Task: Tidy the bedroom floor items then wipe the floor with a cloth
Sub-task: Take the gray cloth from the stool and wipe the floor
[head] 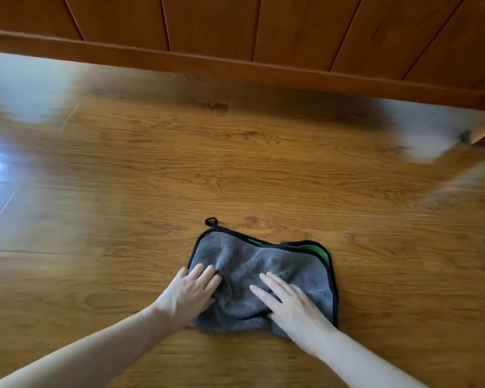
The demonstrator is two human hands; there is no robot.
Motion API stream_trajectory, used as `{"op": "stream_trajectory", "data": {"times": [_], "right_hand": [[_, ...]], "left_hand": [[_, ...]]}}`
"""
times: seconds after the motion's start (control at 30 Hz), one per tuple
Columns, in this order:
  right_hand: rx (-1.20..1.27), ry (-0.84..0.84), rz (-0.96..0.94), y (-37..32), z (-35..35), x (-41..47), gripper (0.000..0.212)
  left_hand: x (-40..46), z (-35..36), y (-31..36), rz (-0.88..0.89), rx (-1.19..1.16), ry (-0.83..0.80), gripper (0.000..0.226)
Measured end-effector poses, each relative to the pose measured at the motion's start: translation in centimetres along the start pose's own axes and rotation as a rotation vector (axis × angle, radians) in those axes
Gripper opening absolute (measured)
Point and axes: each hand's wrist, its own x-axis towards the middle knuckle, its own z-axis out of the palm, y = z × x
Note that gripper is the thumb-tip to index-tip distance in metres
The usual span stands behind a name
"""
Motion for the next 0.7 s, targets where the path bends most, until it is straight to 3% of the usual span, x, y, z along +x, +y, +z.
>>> {"op": "stream_trajectory", "data": {"times": [0.13,0.3,0.47,0.53,0.7], "right_hand": [[0.067,0.124,0.103,-0.5,1.4,-0.3,0.065],[0.021,0.210,0.320,-2.0,2.7,-0.4,0.074],[-0.050,0.336,0.135,0.0,3.6,-2.2,0.054],[-0.087,0.354,0.025,0.8,3.5,-3.6,0.040],[-0.096,0.390,-0.200,0.9,4.6,-8.0,0.045]], "left_hand": [[-0.3,-1.1,-0.4,0.053,0.057,-0.008,0.077],[-1.5,-0.4,2.5,-0.147,0.005,-0.037,0.065],[-2.6,-0.3,5.6,-0.223,-0.170,-0.027,0.041],[-3.5,-0.9,7.0,-0.161,-0.199,-0.021,0.031],[-6.7,-1.0,9.6,0.026,-0.163,-0.053,0.039]]}}
